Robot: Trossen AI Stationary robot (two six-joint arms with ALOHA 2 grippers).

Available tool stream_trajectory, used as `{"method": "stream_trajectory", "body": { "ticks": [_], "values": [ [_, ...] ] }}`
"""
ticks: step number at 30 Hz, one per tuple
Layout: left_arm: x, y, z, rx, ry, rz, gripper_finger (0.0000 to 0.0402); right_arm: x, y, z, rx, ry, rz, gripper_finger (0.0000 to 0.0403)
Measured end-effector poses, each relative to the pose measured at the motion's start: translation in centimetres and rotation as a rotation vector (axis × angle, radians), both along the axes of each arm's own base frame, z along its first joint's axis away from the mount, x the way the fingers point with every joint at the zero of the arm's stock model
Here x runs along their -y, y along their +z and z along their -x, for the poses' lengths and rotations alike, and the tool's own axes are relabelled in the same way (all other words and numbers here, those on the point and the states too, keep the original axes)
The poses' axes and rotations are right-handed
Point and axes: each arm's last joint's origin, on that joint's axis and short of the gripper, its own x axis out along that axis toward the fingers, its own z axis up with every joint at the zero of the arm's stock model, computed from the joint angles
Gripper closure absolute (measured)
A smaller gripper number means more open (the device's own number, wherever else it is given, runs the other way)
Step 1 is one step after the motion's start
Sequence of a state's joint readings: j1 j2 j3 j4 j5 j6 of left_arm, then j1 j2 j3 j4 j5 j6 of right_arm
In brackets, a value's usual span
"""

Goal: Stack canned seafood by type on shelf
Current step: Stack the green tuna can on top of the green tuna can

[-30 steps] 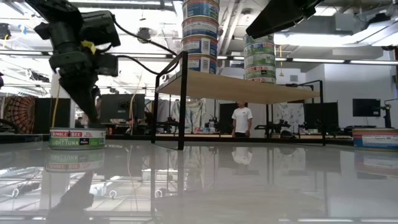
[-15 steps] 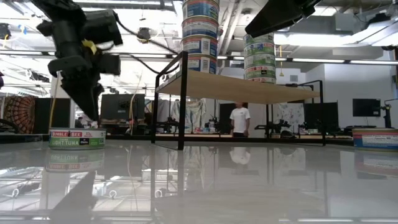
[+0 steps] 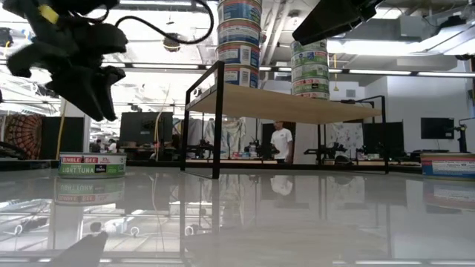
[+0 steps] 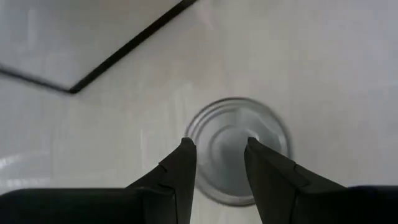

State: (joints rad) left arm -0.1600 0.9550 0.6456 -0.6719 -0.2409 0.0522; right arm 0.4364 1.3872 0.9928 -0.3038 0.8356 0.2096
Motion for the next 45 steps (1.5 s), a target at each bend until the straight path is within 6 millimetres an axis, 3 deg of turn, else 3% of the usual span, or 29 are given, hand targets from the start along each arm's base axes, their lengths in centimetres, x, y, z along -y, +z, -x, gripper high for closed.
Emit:
{"method": "stream_trajectory", "body": {
  "ticks": [6,13,21,34,37,43,45],
  "values": [
    [2.6,0.2,-0.4,0.06,-0.182,-0.021,0.0274,0.0,0.0,0.0,0.0,0.001,0.0,0.0087],
    [5.1,-1.9,-1.7,0.008,-0.106,0.034,0.0274,0.0,0.0,0.0,0.002,-0.002,-0.002,0.0087],
    [9.3,-1.8,-2.0,-0.047,-0.015,-0.21,0.0274,0.0,0.0,0.0,0.002,-0.002,-0.002,0.0087],
    [10.8,-7.6,-2.9,-0.286,0.038,-0.364,0.0276,0.0,0.0,0.0,0.005,-0.001,-0.001,0.0087],
    [11.2,-8.0,-2.7,-0.292,0.009,-0.406,0.0298,0.2,0.0,-0.1,0.004,-0.006,-0.001,0.0087],
    [12.1,-7.7,-2.1,-0.247,0.027,-0.372,0.0387,0.2,0.0,-0.1,0.005,-0.007,-0.002,0.0087],
    [12.3,-7.7,-1.9,-0.241,0.037,-0.357,0.0396,0.2,0.1,-0.1,0.005,-0.007,-0.002,0.0087]
  ]
}}
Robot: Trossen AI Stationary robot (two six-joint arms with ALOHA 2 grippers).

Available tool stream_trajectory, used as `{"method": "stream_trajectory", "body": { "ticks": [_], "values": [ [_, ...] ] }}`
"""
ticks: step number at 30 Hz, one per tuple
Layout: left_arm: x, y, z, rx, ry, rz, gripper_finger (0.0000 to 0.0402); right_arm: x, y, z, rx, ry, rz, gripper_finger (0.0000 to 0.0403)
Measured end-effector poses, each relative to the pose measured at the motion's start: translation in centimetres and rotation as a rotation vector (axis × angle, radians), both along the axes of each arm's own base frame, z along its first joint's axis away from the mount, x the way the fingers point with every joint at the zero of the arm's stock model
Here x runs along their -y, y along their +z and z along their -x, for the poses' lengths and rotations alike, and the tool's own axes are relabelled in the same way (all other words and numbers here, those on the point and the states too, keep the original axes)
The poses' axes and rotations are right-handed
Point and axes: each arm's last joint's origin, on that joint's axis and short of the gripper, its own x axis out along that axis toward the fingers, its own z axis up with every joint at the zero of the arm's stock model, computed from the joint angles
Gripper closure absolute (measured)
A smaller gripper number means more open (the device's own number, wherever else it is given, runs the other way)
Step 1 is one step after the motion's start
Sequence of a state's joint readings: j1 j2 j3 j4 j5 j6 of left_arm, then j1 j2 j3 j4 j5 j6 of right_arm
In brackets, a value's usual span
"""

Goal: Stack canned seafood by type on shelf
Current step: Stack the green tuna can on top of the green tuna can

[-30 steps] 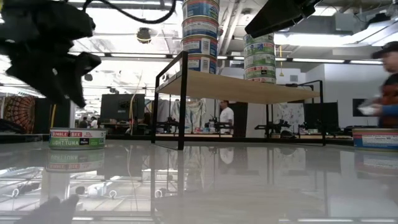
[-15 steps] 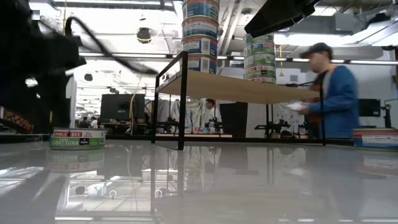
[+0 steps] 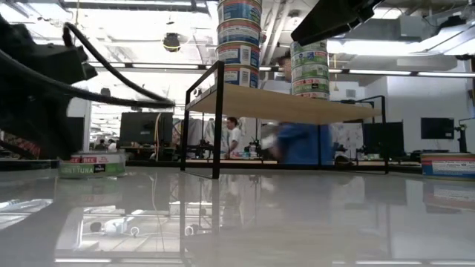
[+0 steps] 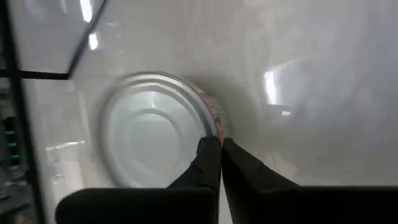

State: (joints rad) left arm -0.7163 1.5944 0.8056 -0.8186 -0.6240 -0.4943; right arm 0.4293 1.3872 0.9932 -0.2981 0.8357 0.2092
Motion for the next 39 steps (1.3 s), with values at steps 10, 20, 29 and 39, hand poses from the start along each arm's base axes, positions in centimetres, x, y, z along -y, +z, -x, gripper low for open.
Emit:
{"method": "stream_trajectory", "body": {
  "ticks": [10,20,29,39],
  "values": [
    [0.2,-0.3,0.0,-0.016,0.04,0.076,0.0401,0.0,0.0,0.0,0.006,-0.004,-0.007,0.0087],
    [1.8,4.2,-1.4,-0.064,-0.121,0.258,0.0401,0.0,0.0,0.0,0.003,-0.002,-0.003,0.0087],
    [1.3,9.3,-4.4,-0.029,-0.111,0.372,0.0289,0.0,-0.1,0.0,-0.004,-0.003,-0.004,0.0087],
    [-2.8,9.4,-6.2,-0.16,-0.223,0.317,0.012,-0.3,-0.3,0.0,-0.046,0.093,-0.096,0.0087]
  ]
}}
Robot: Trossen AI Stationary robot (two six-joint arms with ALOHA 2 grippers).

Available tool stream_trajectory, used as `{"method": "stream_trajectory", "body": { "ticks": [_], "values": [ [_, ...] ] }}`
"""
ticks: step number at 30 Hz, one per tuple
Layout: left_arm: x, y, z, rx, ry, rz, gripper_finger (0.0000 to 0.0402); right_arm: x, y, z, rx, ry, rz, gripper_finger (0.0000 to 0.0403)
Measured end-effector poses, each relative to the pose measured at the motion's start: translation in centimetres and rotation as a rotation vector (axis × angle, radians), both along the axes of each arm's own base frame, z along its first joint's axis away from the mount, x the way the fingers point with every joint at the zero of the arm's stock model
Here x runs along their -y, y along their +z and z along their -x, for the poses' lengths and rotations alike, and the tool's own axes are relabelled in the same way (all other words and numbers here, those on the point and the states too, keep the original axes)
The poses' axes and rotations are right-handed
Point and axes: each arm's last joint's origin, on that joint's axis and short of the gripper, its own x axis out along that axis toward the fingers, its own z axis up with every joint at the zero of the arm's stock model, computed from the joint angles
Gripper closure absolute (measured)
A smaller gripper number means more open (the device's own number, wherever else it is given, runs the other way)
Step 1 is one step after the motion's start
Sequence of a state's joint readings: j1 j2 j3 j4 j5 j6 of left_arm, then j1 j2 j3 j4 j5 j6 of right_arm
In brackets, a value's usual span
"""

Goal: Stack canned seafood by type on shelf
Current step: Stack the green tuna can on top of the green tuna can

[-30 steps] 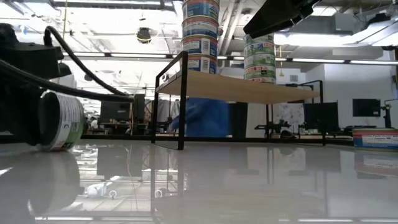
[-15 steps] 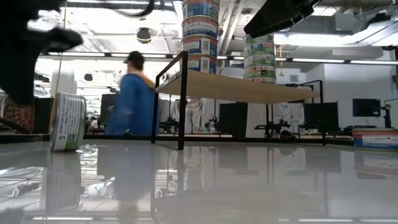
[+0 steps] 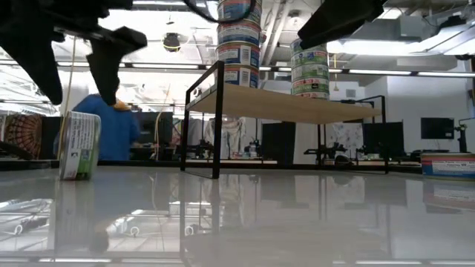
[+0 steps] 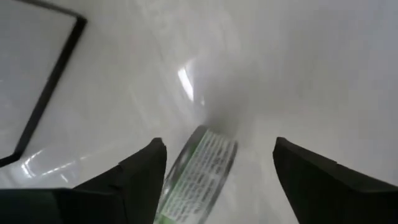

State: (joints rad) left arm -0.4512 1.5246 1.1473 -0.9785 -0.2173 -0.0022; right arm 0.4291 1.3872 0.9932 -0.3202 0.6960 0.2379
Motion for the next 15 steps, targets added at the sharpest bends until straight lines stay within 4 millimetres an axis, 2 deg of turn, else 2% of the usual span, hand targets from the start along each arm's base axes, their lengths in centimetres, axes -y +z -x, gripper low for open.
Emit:
{"method": "stream_trajectory", "body": {
  "ticks": [5,10,15],
  "values": [
    [-1.8,-0.7,-0.4,-0.119,-0.083,-0.026,0.0114,0.5,0.0,-0.2,0.0,-0.017,0.0,0.0087],
    [-1.9,-2.5,-1.0,-0.232,-0.209,-0.105,0.0114,0.7,0.0,-0.3,0.0,-0.026,0.0,0.0087],
    [-2.0,-4.2,-1.2,-0.343,-0.229,-0.152,0.0128,0.7,0.0,-0.3,0.0,-0.026,0.0,0.0087]
  ]
}}
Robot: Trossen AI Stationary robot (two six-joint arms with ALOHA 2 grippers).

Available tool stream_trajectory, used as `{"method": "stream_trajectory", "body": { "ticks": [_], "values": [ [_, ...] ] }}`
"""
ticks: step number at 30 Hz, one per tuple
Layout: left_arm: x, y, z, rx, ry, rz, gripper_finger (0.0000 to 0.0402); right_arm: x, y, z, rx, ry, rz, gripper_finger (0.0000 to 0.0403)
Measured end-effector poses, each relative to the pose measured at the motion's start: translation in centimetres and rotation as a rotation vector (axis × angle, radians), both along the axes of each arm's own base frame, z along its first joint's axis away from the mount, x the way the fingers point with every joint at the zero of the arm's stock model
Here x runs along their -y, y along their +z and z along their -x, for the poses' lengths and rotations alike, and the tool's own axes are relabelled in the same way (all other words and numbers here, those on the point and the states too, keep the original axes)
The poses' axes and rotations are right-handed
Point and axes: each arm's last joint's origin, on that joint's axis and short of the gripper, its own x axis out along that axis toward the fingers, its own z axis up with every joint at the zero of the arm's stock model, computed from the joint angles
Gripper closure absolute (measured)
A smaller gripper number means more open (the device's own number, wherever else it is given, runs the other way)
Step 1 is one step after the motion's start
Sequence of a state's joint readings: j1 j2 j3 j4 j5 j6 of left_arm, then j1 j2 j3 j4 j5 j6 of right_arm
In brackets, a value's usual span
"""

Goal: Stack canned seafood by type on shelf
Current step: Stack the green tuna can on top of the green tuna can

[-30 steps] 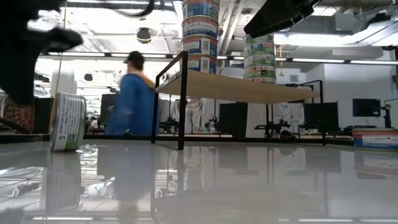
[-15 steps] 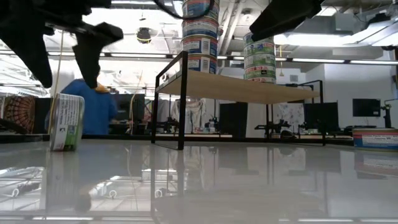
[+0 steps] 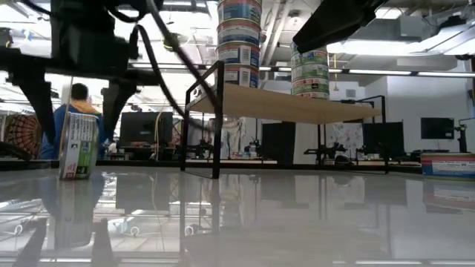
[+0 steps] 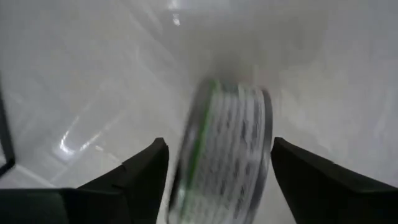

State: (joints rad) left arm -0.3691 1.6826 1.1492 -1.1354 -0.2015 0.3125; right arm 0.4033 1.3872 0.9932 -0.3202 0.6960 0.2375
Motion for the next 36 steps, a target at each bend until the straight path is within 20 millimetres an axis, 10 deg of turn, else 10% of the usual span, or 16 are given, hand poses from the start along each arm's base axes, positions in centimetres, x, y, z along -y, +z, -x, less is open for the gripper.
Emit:
{"method": "stream_trajectory", "body": {
  "ticks": [10,18,36],
  "values": [
    [-0.1,0.3,0.3,-0.021,0.058,0.002,0.0274,-0.7,-0.3,0.8,-0.054,0.026,0.017,0.0087],
    [0.7,3.1,-1.0,0.096,0.147,0.134,0.0275,-1.9,0.7,3.2,-0.042,0.036,-0.046,0.0095],
    [2.3,13.7,-2.6,1.086,0.173,0.347,0.027,-7.2,1.2,2.6,0.208,0.097,0.054,0.0097]
  ]
}}
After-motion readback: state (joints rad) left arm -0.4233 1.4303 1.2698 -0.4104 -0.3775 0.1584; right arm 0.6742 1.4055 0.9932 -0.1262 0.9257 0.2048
